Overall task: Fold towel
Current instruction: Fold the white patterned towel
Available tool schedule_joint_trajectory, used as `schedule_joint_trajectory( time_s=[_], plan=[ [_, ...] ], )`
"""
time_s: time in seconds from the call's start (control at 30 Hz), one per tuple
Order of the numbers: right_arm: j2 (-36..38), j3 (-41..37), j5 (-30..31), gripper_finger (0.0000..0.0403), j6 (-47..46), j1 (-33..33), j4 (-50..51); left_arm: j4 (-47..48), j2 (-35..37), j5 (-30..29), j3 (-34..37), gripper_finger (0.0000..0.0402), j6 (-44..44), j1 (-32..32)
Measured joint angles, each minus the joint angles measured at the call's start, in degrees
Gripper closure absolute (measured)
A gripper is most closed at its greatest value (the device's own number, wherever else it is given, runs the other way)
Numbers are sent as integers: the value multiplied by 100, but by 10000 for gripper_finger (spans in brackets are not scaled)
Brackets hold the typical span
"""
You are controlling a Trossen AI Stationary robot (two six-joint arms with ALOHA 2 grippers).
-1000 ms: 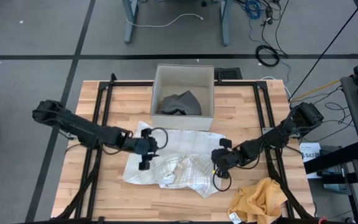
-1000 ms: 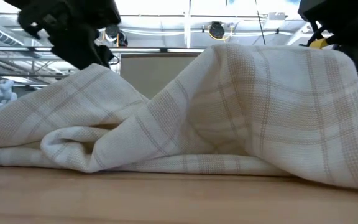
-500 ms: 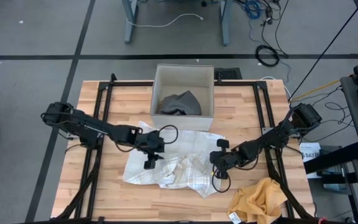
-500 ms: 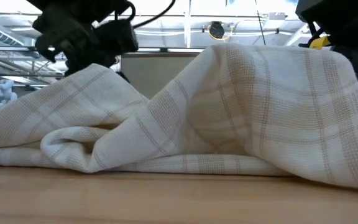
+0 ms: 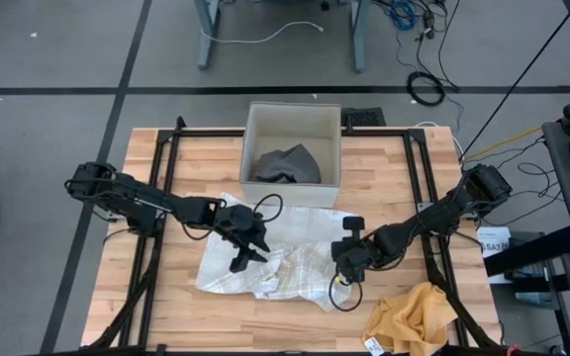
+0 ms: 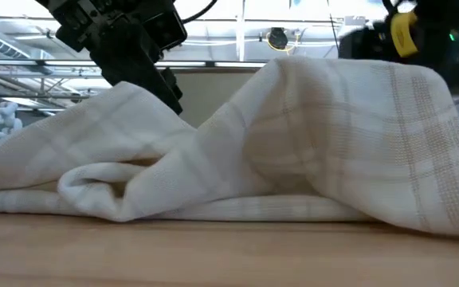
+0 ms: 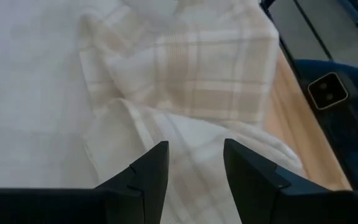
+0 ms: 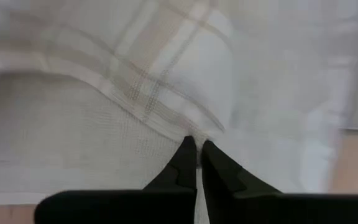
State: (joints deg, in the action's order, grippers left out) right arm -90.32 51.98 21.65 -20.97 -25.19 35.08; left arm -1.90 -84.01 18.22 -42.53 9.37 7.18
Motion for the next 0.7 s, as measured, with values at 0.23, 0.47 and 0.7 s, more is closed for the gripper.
schedule_joint_trajectory(
  time_s=[0.23, 0.47, 0.7],
  plan=[
    [2, 985, 658, 403, -81, -2, 1681, -121, -15, 6, 1, 241, 237, 32],
    [9, 947, -297, 379, -310, -3, 1361, -164, -366, -107, 1, 241, 240, 172],
    [-20, 510, -392, 284, -959, -276, 1162, -167, -842, -129, 1, 241, 216, 459]
  ],
)
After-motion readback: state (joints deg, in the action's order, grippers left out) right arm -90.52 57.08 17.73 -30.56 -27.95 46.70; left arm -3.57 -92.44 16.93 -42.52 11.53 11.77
